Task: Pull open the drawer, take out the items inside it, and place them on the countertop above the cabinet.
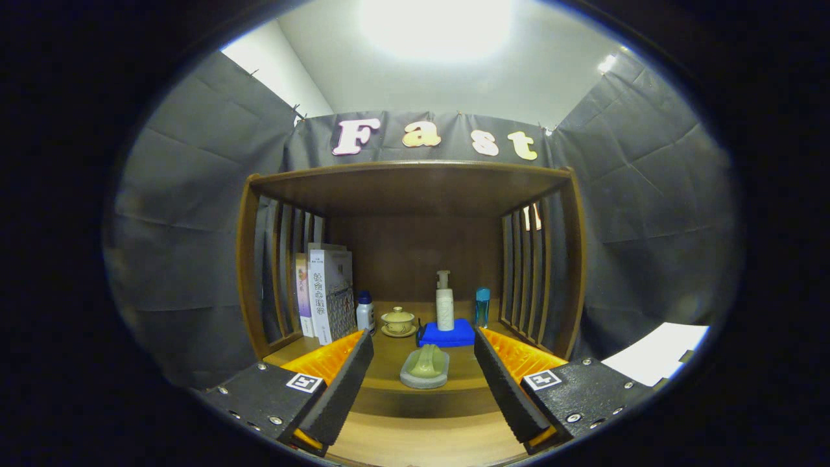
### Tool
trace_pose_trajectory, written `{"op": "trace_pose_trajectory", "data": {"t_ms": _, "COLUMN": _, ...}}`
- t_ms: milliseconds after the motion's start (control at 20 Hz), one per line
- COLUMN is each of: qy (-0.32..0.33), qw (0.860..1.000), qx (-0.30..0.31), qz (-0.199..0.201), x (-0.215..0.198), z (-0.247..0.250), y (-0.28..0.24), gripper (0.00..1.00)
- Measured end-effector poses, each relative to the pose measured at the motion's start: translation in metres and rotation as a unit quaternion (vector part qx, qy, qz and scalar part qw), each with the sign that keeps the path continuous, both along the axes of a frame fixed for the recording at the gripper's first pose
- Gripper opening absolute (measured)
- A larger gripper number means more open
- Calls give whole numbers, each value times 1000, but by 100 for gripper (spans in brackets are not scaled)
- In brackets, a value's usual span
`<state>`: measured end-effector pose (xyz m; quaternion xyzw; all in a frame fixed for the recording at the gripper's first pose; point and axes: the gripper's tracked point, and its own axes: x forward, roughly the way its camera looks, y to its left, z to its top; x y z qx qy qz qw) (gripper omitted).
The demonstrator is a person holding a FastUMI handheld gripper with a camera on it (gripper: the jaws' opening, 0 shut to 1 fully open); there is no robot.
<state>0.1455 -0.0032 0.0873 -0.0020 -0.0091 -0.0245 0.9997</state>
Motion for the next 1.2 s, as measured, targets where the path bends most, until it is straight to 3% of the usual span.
{"op": "trace_pose_trajectory", "data": {"t_ms": 350, "qy": -29, "qw": 999, "qx": 6, "qz": 13, "x": -62, "z": -19, "y": 9, "gripper": 97}}
{"op": "trace_pose_trajectory", "data": {"t_ms": 600, "qy": -2, "qw": 1000, "qx": -12, "qz": 15, "x": -89, "z": -57, "y": 20, "gripper": 97}}
{"op": "trace_pose_trajectory", "data": {"t_ms": 1200, "qy": 40, "qw": 998, "qx": -13, "qz": 41, "x": -123, "z": -133, "y": 43, "gripper": 97}}
